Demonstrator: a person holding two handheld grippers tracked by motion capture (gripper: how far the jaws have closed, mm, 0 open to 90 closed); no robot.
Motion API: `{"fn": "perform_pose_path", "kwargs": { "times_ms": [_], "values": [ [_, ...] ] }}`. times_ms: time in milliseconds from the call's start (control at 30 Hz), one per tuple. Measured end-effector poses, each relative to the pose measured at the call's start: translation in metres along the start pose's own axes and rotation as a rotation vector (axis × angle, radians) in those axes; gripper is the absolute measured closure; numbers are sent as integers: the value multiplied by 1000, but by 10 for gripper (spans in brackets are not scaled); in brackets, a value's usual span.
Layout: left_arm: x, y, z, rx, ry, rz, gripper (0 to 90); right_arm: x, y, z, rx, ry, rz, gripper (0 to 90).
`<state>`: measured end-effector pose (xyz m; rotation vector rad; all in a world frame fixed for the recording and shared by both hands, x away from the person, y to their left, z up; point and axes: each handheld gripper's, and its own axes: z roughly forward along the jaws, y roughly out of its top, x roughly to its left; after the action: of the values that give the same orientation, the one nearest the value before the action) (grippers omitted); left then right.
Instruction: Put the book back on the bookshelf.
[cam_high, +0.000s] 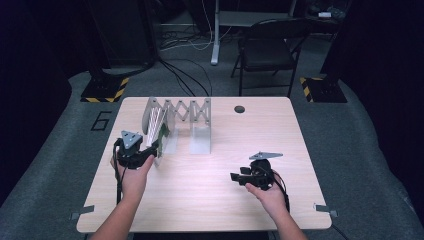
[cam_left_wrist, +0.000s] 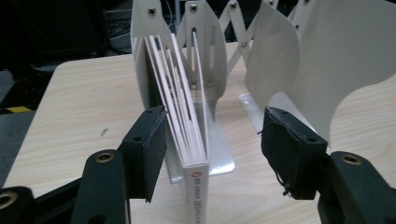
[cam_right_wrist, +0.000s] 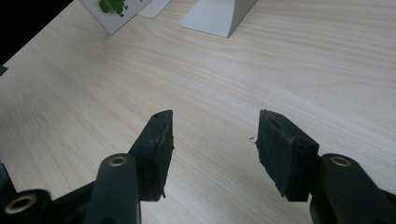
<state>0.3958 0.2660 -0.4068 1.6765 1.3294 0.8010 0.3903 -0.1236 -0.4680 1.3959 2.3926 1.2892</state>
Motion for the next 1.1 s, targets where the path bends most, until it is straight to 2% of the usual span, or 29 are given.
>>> {"fn": "perform_pose_path", "kwargs": {
  "times_ms": [533,633,733,867,933,1100],
  "values": [
    [-6,-18,-30,17,-96,38,408,1,0,0,-2,-5,4,456],
    [-6,-26,-35,24,-121,45,408,0,0,0,-4,-4,0,455],
    [-7,-35,-39,35,-167,46,408,1,0,0,-1,-5,8,454],
    [-9,-45,-44,35,-218,67,408,1,0,0,0,-7,-9,453],
    [-10,-51,-46,41,-238,82,408,1,0,0,-2,-6,1,452],
    [-14,-66,-49,50,-262,135,408,1,0,0,2,-7,-1,450]
  ]
}}
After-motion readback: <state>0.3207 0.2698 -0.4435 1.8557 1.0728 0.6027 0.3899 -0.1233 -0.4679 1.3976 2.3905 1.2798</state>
